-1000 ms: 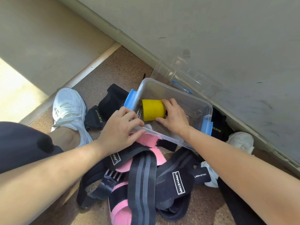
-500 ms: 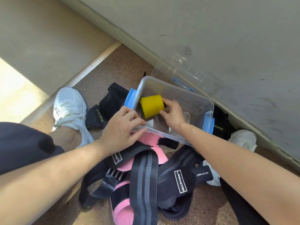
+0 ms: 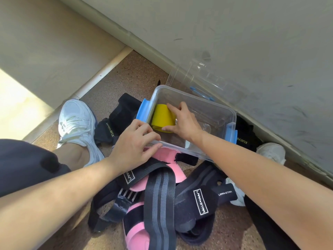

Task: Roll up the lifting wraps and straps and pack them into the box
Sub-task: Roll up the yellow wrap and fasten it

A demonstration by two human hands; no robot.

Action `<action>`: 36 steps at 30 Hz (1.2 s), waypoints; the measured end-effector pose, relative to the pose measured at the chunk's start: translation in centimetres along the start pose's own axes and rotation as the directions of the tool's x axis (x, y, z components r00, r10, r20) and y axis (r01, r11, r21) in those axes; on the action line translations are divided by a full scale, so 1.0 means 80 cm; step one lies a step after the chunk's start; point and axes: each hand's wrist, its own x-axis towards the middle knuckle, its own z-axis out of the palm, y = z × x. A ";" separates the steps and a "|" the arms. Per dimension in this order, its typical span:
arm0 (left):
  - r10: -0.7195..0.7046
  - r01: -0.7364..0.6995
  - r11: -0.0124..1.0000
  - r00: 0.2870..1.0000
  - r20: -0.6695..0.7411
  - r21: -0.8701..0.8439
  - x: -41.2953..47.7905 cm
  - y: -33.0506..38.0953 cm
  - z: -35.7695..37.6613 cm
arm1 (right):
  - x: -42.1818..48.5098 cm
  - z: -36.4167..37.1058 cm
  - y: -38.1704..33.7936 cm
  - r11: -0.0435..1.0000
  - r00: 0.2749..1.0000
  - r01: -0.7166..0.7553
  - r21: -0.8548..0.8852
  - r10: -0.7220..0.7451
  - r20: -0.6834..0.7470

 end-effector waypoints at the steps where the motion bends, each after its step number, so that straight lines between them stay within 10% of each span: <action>1: -0.002 0.002 1.000 1.000 0.003 0.004 0.000 0.000 0.001 | -0.002 0.003 0.003 1.000 1.000 -0.016 0.015 0.016 -0.017; 8: -0.044 0.044 0.995 0.999 0.001 0.092 0.003 0.002 -0.010 | -0.030 0.015 0.022 0.934 0.998 0.059 0.353 -0.046 -0.047; 23: -0.239 0.244 0.969 0.964 0.113 -0.038 0.006 -0.008 -0.009 | 0.002 -0.014 0.033 0.983 0.933 0.036 0.180 -0.097 0.346; 36: -0.228 0.206 0.973 0.934 0.274 0.106 0.023 0.010 -0.069 | -0.070 -0.060 0.003 0.991 0.980 0.028 0.128 -0.052 0.190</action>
